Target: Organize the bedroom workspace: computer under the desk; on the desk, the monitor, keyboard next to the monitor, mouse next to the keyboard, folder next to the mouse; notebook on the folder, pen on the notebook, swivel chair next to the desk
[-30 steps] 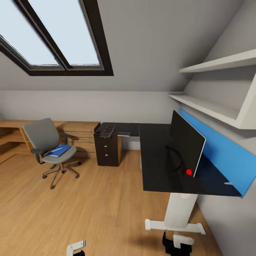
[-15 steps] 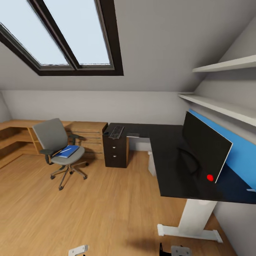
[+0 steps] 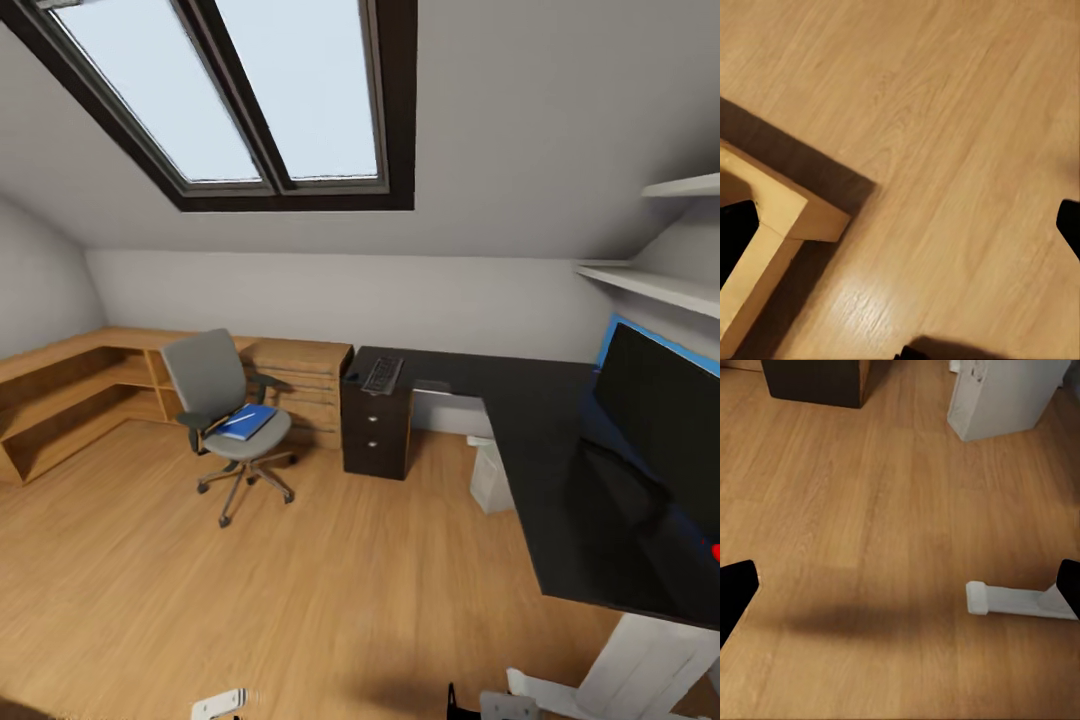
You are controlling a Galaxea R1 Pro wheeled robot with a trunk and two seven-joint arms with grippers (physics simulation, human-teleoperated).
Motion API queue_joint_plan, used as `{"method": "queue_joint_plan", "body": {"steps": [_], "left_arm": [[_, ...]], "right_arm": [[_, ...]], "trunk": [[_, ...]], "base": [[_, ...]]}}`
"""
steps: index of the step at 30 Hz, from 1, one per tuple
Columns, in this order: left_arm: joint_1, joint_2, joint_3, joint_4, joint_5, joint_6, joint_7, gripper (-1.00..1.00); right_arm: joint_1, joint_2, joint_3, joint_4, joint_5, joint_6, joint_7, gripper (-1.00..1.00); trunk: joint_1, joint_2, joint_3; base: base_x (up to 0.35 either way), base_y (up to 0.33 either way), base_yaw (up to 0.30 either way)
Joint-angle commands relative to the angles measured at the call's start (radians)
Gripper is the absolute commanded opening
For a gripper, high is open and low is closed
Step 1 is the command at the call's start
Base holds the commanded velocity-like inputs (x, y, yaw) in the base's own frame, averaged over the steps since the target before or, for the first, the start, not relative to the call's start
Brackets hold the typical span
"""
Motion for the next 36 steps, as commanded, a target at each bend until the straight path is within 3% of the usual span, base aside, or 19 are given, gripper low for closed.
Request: {"method": "queue_joint_plan", "body": {"steps": [1,9,21,36], "left_arm": [[-0.001,0.0,-0.009,0.0,0.007,-0.002,0.003,1.0],[-0.001,0.0,-0.008,0.0,0.009,0.0,0.004,1.0],[-0.001,-0.001,-0.009,0.0,0.009,-0.001,0.004,1.0],[-0.001,-0.011,-0.009,0.001,0.009,-0.001,0.003,1.0]], "right_arm": [[-0.001,0.0,0.004,0.0,0.007,0.0,-0.01,1.0],[-0.001,-0.002,0.002,0.0,0.008,-0.001,-0.01,1.0],[-0.001,-0.002,0.003,0.0,0.009,-0.002,-0.01,1.0],[-0.001,0.0,0.008,0.029,0.01,-0.042,-0.01,1.0]], "trunk": [[0.001,-0.002,-0.003],[0.001,-0.002,-0.01],[0.001,-0.002,-0.012],[0.001,-0.002,-0.012]], "base": [[0.192,0.213,0.257],[0.161,0.058,0.195],[0.312,0.0,0.016],[0.324,0.011,-0.216]]}}
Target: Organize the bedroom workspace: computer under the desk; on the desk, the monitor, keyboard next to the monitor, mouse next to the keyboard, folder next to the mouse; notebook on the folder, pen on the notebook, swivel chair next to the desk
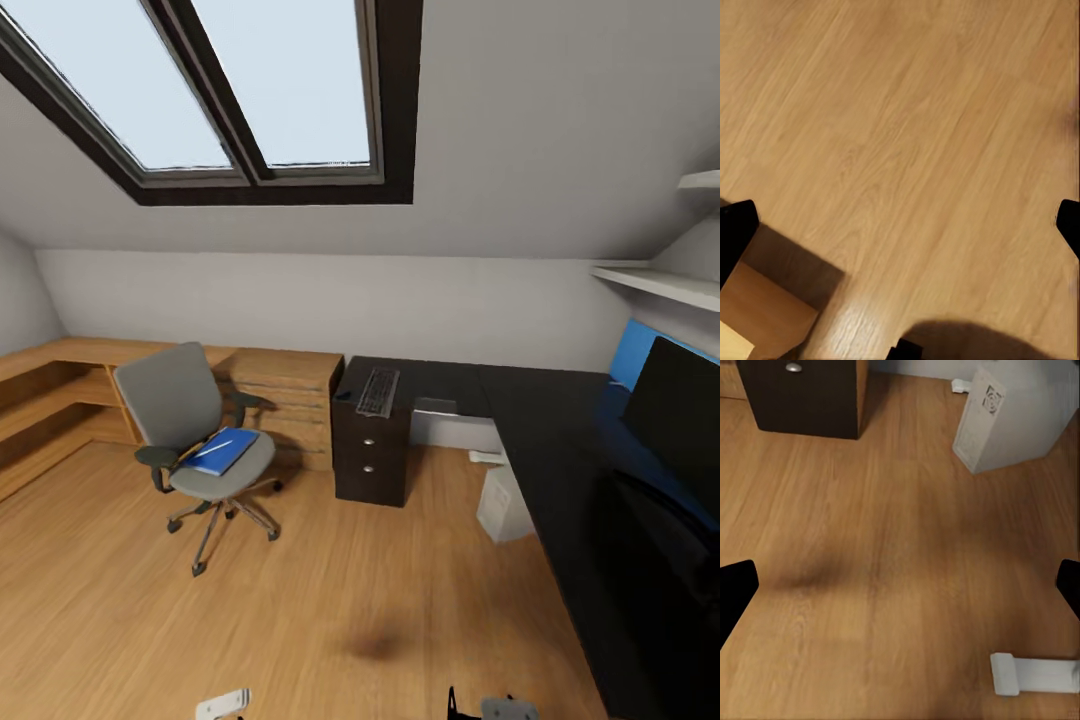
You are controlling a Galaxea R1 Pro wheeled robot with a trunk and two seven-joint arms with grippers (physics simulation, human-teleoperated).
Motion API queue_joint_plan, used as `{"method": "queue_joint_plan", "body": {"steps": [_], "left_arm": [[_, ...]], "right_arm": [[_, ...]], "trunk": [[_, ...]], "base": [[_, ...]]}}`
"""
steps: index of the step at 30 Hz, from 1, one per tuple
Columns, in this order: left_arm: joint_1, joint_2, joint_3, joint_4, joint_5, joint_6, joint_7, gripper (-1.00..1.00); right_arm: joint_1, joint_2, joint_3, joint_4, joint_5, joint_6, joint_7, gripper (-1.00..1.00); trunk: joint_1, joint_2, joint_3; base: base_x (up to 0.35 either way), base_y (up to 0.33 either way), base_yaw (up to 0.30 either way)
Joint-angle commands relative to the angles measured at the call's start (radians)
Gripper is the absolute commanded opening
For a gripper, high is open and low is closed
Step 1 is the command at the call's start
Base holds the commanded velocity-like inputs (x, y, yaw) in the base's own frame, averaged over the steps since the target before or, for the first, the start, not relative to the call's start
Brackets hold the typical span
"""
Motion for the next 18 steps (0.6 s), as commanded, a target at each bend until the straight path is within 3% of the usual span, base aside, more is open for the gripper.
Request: {"method": "queue_joint_plan", "body": {"steps": [1,18], "left_arm": [[-0.001,-0.001,-0.009,0.0,0.008,-0.003,0.004,1.0],[-0.001,-0.002,-0.009,0.0,0.008,-0.001,0.002,1.0]], "right_arm": [[-0.001,0.0,0.004,0.003,0.007,-0.003,-0.01,1.0],[-0.001,0.001,0.005,0.005,0.007,-0.005,-0.01,1.0]], "trunk": [[0.001,-0.002,-0.002],[-0.01,0.019,0.011]], "base": [[0.324,0.086,-0.253],[0.322,0.138,-0.255]]}}
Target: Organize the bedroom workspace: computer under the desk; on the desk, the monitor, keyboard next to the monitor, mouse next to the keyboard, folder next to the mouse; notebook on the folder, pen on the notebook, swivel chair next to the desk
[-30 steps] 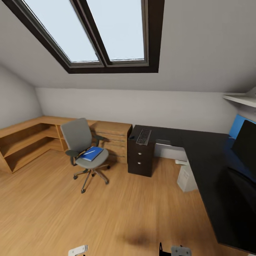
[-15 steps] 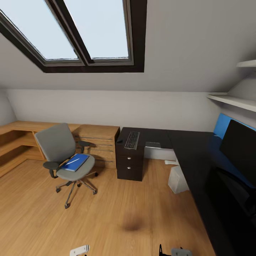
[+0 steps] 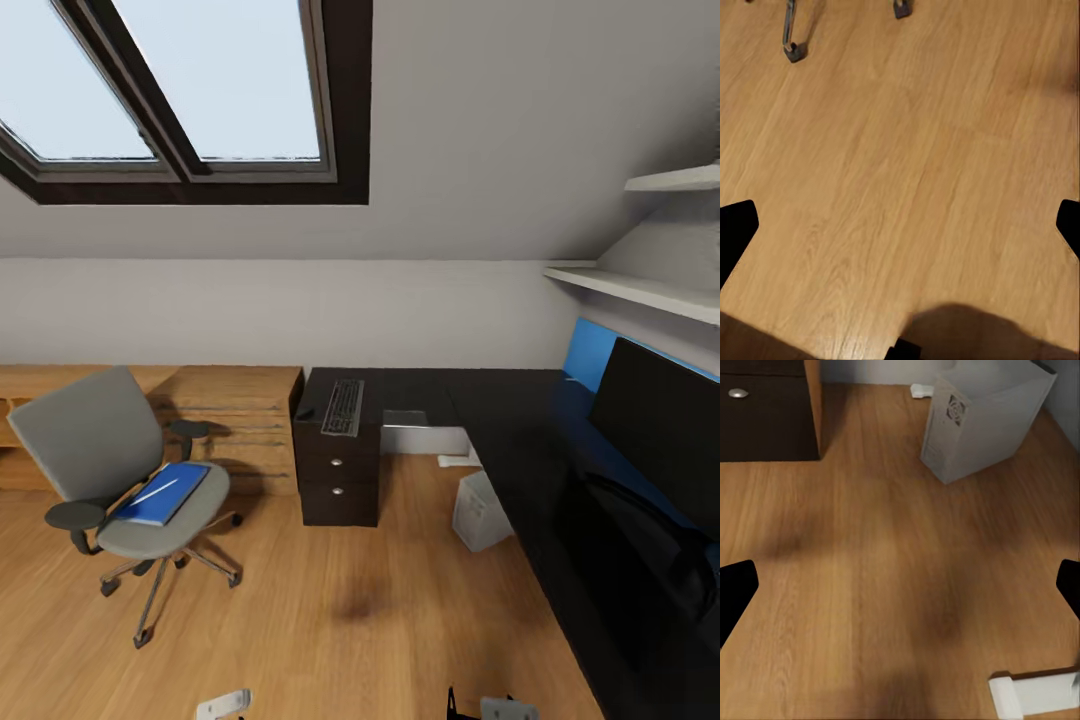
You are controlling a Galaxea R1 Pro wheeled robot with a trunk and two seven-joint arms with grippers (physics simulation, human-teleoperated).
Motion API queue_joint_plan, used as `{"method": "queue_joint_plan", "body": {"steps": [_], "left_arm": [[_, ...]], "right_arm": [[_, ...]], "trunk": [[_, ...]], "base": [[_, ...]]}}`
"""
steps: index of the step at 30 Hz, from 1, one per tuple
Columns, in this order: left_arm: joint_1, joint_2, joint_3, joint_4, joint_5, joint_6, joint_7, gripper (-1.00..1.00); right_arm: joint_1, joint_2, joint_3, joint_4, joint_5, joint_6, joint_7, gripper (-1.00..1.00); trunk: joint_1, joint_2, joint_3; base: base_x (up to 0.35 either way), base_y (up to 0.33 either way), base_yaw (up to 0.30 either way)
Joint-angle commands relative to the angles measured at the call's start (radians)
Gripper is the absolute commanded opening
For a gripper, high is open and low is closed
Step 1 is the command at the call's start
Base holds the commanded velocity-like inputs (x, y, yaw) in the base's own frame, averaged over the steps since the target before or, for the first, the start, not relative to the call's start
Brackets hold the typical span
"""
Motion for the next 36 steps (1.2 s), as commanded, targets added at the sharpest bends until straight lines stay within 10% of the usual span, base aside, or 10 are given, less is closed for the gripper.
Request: {"method": "queue_joint_plan", "body": {"steps": [1,36], "left_arm": [[-0.001,0.0,-0.009,0.0,0.008,-0.002,0.004,1.0],[-0.001,0.0,-0.009,0.0,0.005,-0.005,0.004,1.0]], "right_arm": [[-0.001,0.0,0.004,0.001,0.007,0.0,-0.01,1.0],[-0.001,-0.002,0.0,0.001,0.006,0.003,-0.01,1.0]], "trunk": [[0.001,-0.002,-0.002],[0.001,-0.002,0.001]], "base": [[0.322,0.133,-0.255],[0.322,0.148,-0.063]]}}
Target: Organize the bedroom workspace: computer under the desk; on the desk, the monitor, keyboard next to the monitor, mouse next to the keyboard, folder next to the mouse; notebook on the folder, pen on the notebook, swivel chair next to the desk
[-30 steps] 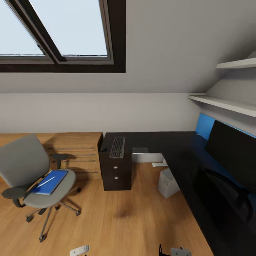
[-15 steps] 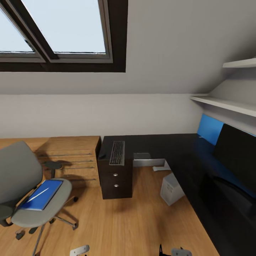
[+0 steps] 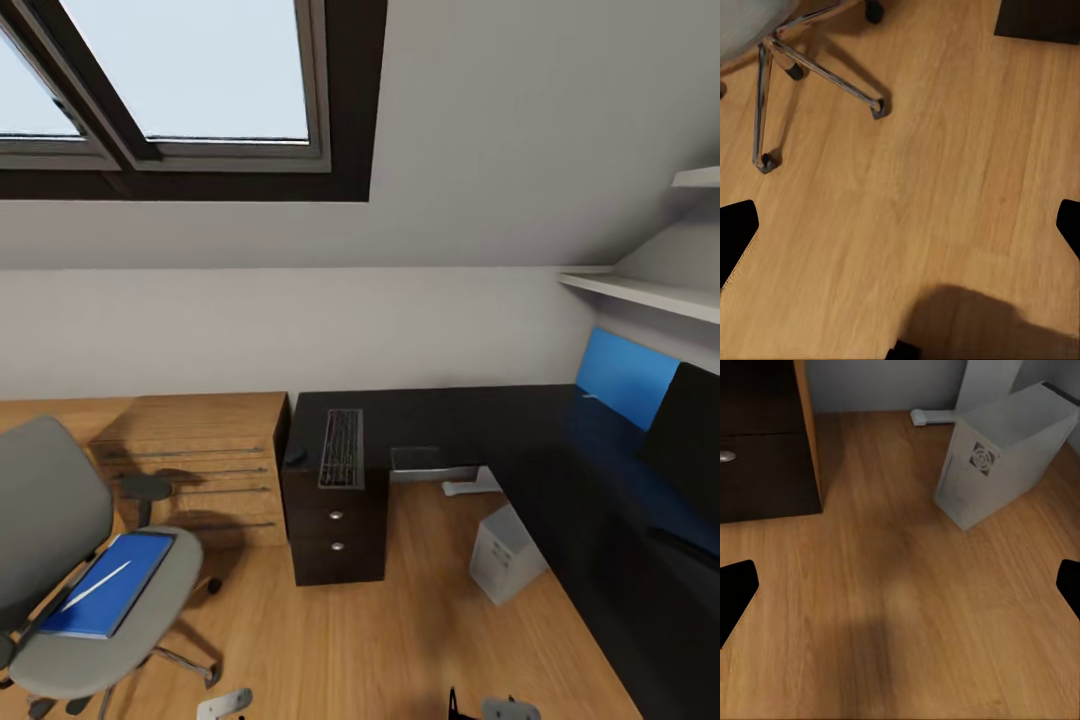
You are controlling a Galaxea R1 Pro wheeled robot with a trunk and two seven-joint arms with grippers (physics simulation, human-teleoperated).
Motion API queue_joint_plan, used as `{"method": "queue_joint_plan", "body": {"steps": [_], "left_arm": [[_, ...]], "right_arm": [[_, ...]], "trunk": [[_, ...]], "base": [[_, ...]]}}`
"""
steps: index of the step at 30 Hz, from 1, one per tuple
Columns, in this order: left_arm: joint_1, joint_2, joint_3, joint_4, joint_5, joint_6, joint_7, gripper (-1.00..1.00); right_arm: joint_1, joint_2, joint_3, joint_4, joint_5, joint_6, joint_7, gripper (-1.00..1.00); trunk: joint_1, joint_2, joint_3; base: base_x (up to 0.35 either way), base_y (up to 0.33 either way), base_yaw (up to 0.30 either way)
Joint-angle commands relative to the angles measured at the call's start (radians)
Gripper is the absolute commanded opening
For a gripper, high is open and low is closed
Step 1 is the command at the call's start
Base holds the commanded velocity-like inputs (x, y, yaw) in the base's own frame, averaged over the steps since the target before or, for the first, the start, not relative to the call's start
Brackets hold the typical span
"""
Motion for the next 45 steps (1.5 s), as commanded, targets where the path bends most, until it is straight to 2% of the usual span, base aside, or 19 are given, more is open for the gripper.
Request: {"method": "queue_joint_plan", "body": {"steps": [1,2,5,6,7,10,12,13,15,17,19,20,24,25,26,29,30,34,45], "left_arm": [[-0.001,-0.001,-0.009,0.0,0.006,-0.002,0.003,1.0],[-0.001,-0.006,-0.016,-0.087,0.001,0.002,0.003,1.0],[-0.001,-0.007,-0.019,-0.213,-0.002,0.015,0.009,1.0],[-0.001,-0.005,-0.024,-0.426,-0.05,0.2,0.014,1.0],[-0.001,-0.004,-0.023,-0.453,-0.052,0.224,0.014,1.0],[-0.001,0.008,-0.02,-0.603,-0.058,0.318,0.016,1.0],[-0.001,0.023,-0.02,-0.704,-0.057,0.388,0.02,1.0],[-0.001,0.03,-0.019,-0.78,-0.048,0.469,0.024,1.0],[0.0,0.036,-0.019,-0.833,-0.018,0.541,0.027,1.0],[0.012,0.05,-0.02,-0.867,0.052,0.597,0.028,1.0],[0.03,0.072,-0.021,-0.887,0.087,0.615,0.028,1.0],[0.051,0.102,-0.021,-0.923,0.106,0.626,0.028,1.0],[0.106,0.153,-0.022,-1.025,0.12,0.634,0.029,1.0],[0.158,0.185,-0.022,-1.131,0.126,0.637,0.03,1.0],[0.171,0.192,-0.022,-1.157,0.127,0.638,0.03,1.0],[0.25,0.213,-0.022,-1.292,0.13,0.64,0.031,1.0],[0.281,0.218,-0.023,-1.343,0.131,0.641,0.031,1.0],[0.294,0.216,-0.025,-1.369,0.132,0.641,0.031,1.0],[0.297,0.213,-0.02,-1.395,0.134,0.642,0.032,1.0]], "right_arm": [[-0.001,0.0,0.004,0.001,0.007,-0.001,-0.01,1.0],[-0.001,0.001,0.006,-0.022,0.008,-0.004,-0.01,1.0],[-0.001,0.002,0.005,-0.099,0.006,0.007,-0.001,1.0],[-0.001,0.013,0.004,-0.328,-0.062,0.149,0.042,1.0],[-0.001,0.013,0.004,-0.359,-0.084,0.175,0.047,1.0],[-0.001,0.013,0.003,-0.504,-0.214,0.304,0.085,1.0],[-0.001,0.011,0.003,-0.599,-0.335,0.413,0.127,1.0],[-0.001,0.01,0.002,-0.654,-0.438,0.497,0.155,1.0],[-0.001,0.01,0.001,-0.688,-0.534,0.554,0.174,1.0],[-0.001,0.011,0.005,-0.71,-0.657,0.589,0.191,1.0],[-0.001,0.012,0.012,-0.715,-0.716,0.599,0.198,1.0],[-0.001,0.013,0.029,-0.71,-0.745,0.603,0.202,1.0],[-0.001,0.011,0.079,-0.673,-0.766,0.599,0.207,1.0],[-0.001,0.01,0.104,-0.655,-0.774,0.597,0.231,1.0],[-0.001,0.01,0.108,-0.652,-0.776,0.596,0.243,1.0],[-0.001,0.009,0.116,-0.64,-0.782,0.601,0.361,1.0],[-0.001,0.009,0.115,-0.634,-0.785,0.603,0.472,1.0],[-0.001,0.008,0.118,-0.63,-0.787,0.603,0.534,1.0],[-0.001,0.008,0.121,-0.628,-0.786,0.604,0.549,1.0]], "trunk": [[0.001,-0.002,-0.002],[0.001,-0.002,-0.002],[0.001,-0.002,-0.002],[0.001,-0.002,-0.002],[0.001,-0.002,-0.002],[0.001,-0.002,-0.002],[0.001,-0.002,-0.002],[0.001,-0.002,-0.002],[0.001,-0.002,-0.002],[0.001,-0.002,-0.002],[0.001,-0.002,-0.002],[0.001,-0.002,-0.002],[0.001,-0.002,-0.002],[0.001,-0.002,-0.002],[0.001,-0.002,-0.002],[0.001,-0.002,-0.002],[0.001,-0.002,-0.002],[0.001,-0.002,-0.002],[0.032,-0.058,-0.027]], "base": [[0.322,0.159,0.0],[0.322,0.158,0.0],[0.322,0.15,0.0],[0.322,0.137,0.0],[0.322,0.136,0.0],[0.322,0.136,0.0],[0.322,0.135,0.0],[0.322,0.135,0.0],[0.322,0.135,0.0],[0.322,0.135,0.0],[0.322,0.136,0.0],[0.322,0.137,0.0],[0.322,0.137,0.0],[0.322,0.137,0.0],[0.322,0.136,0.0],[0.322,0.132,0.0],[0.191,0.064,0.0],[0.081,0.027,0.0],[0.009,0.003,0.0]]}}
